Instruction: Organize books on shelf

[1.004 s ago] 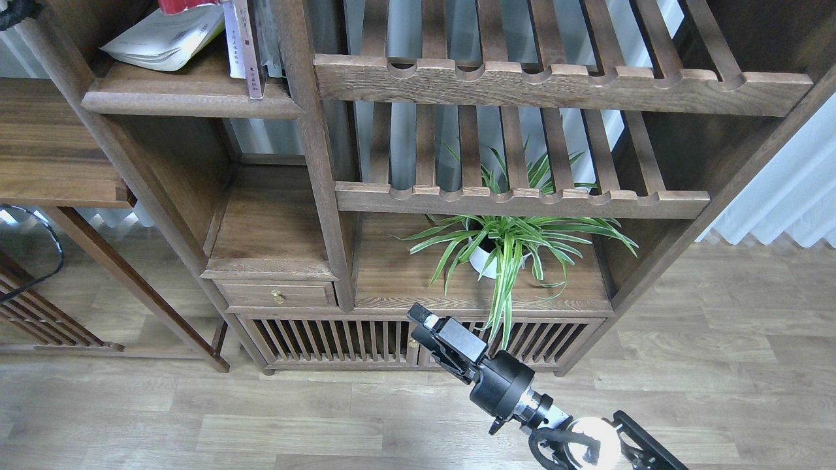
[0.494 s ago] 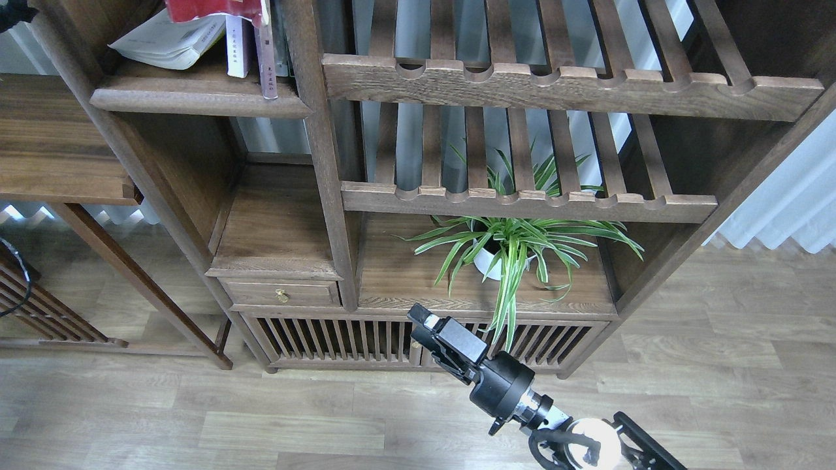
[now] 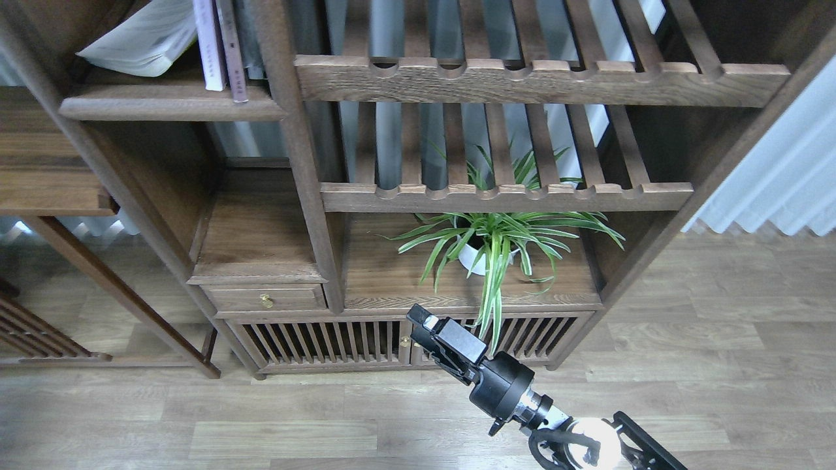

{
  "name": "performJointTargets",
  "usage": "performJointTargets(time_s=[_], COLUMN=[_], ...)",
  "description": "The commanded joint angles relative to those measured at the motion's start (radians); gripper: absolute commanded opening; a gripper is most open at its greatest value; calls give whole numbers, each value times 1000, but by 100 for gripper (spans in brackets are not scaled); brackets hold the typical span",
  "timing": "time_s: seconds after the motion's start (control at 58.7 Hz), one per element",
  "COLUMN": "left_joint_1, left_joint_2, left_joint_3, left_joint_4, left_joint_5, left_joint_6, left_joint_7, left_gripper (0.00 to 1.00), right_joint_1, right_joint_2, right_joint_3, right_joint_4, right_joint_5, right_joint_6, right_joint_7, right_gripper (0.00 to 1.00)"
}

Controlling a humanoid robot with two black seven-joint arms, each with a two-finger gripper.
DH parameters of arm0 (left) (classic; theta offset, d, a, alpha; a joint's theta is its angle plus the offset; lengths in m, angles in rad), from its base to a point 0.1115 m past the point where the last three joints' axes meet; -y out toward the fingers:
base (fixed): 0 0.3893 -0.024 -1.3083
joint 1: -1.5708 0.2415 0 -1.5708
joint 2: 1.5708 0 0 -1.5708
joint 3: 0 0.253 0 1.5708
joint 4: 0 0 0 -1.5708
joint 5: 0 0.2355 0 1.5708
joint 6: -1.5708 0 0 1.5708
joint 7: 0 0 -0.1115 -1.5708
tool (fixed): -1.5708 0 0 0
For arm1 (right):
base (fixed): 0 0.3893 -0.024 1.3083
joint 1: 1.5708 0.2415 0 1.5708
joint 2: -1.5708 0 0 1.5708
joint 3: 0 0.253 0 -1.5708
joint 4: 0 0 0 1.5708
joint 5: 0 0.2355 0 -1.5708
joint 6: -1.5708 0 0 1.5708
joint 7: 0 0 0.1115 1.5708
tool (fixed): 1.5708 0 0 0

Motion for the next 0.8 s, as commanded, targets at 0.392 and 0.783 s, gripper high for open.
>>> performJointTargets(time_s=[0.392,0.783], left_joint_1=[3,3], left_joint_2=[331,320], left_joint_3=[104,133], left_joint_4=[18,70], left_joint_5=[-211,-109], left_joint_6=[0,0], left_joint_7=[-6,-4], left_gripper=[0,0], right_joint_1=[0,0], right_joint_2=[0,0], right_joint_3=[-3,-15], right_joint_4=[11,28], right_joint_5=[-3,-5], right_joint_6=[0,0], right_joint_7=[-3,-3], right_gripper=[99,99])
